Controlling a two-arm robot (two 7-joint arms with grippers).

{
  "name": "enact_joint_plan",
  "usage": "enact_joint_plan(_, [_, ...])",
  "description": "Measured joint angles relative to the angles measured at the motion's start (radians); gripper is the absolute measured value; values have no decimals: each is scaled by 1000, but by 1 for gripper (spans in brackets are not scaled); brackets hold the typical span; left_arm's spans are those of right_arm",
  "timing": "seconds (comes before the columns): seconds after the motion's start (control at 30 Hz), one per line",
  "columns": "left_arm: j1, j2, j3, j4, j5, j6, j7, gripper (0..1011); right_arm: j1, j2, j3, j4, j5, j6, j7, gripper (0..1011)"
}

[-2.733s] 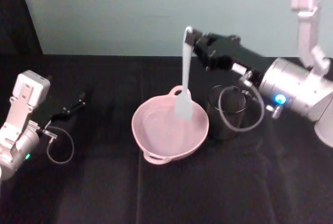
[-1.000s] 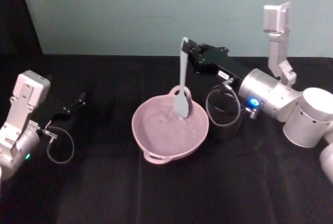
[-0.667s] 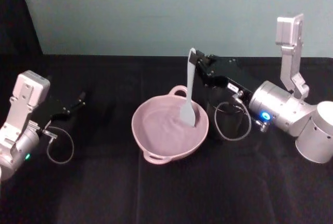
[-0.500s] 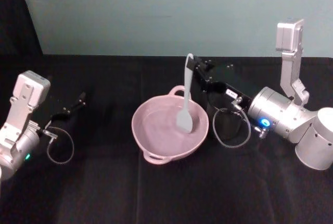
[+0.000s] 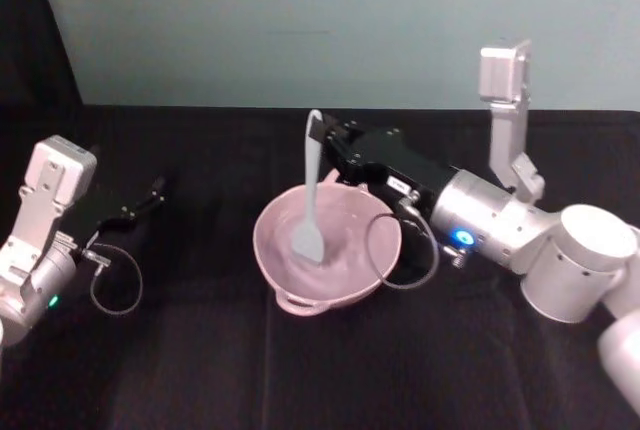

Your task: Use the one hand to pick up the spoon and stir the clear water in the bowl.

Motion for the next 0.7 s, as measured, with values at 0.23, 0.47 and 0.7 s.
enact_joint_plan(0.23, [0,0,0,0,0,0,0,1011,72,-63,-22,111,-10,-16,9,96])
enact_joint_plan(0.47, [0,0,0,0,0,0,0,1011,126,-100,-16,197,-23,-35,10,95])
enact_joint_plan(0.7, [0,0,0,0,0,0,0,1011,135,-94,13,218,-28,-43,1,96])
